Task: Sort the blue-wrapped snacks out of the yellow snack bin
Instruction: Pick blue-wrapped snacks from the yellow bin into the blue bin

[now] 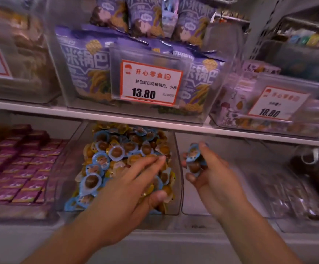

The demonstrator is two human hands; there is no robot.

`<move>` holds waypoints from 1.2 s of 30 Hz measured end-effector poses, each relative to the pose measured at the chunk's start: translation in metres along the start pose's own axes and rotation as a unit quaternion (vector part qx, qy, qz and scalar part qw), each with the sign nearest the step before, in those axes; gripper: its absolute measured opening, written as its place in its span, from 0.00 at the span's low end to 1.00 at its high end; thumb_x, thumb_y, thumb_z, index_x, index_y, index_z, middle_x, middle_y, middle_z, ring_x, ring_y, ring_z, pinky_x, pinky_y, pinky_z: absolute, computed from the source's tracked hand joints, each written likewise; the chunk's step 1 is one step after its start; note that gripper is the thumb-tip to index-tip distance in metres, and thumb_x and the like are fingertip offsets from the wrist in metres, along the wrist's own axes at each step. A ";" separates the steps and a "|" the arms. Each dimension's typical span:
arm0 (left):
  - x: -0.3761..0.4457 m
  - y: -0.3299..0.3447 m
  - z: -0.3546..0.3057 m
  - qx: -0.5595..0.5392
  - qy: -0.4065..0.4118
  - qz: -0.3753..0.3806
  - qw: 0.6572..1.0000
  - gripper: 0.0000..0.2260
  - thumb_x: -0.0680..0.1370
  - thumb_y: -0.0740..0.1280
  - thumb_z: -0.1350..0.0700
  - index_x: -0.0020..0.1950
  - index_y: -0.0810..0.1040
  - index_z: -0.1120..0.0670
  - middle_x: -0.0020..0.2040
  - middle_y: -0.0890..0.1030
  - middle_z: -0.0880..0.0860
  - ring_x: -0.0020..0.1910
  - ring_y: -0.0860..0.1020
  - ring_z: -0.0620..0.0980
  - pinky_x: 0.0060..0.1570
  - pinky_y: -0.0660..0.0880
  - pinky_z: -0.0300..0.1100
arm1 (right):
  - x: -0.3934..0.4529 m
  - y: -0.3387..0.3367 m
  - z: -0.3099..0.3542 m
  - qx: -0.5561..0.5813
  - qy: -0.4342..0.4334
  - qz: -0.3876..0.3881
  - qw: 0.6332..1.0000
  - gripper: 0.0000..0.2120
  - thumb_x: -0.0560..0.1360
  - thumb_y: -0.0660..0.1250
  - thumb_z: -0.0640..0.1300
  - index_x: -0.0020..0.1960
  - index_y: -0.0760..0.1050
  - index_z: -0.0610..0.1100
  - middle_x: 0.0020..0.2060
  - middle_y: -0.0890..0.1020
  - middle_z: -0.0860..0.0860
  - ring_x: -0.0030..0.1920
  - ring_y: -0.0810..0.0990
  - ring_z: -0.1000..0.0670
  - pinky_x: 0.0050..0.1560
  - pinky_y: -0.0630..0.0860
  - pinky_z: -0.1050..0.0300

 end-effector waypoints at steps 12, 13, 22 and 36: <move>0.013 -0.018 0.073 0.174 -0.144 -0.015 0.974 0.25 0.78 0.61 0.42 0.74 0.69 0.50 0.72 0.69 0.54 0.66 0.71 0.61 0.63 0.70 0.54 | 0.019 0.014 0.006 -0.568 -0.384 0.019 0.728 0.17 0.74 0.66 0.41 0.64 0.76 0.45 0.60 0.77 0.46 0.53 0.75 0.56 0.53 0.63 0.75; 0.015 -0.015 0.073 0.180 -0.140 0.000 0.974 0.25 0.79 0.61 0.42 0.75 0.67 0.49 0.73 0.68 0.54 0.68 0.69 0.60 0.64 0.69 0.54 | 0.013 0.029 0.002 -0.574 -0.400 0.059 0.712 0.17 0.74 0.66 0.43 0.63 0.76 0.46 0.58 0.78 0.47 0.56 0.75 0.53 0.55 0.65 0.71; 0.008 -0.029 0.078 0.163 -0.169 -0.012 0.972 0.22 0.73 0.55 0.47 0.64 0.78 0.42 0.58 0.78 0.46 0.58 0.74 0.53 0.58 0.71 0.52 | 0.041 0.090 -0.062 -0.759 -0.270 0.193 0.560 0.27 0.80 0.56 0.56 0.77 0.57 0.53 0.74 0.65 0.48 0.70 0.68 0.42 0.66 0.71 0.46; 0.002 -0.026 0.075 -0.016 -0.197 -0.180 0.964 0.17 0.76 0.64 0.61 0.62 0.79 0.45 0.58 0.82 0.44 0.58 0.78 0.45 0.63 0.71 0.52 | 0.042 0.112 -0.089 -0.777 -0.300 0.203 0.515 0.26 0.77 0.53 0.61 0.74 0.62 0.60 0.75 0.64 0.50 0.70 0.63 0.40 0.69 0.63 0.43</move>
Point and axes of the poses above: each hand's wrist, its own x-axis towards the middle knuckle, its own y-axis out of the palm, z = x × y, the point moved 5 cm from there along x, towards the middle knuckle
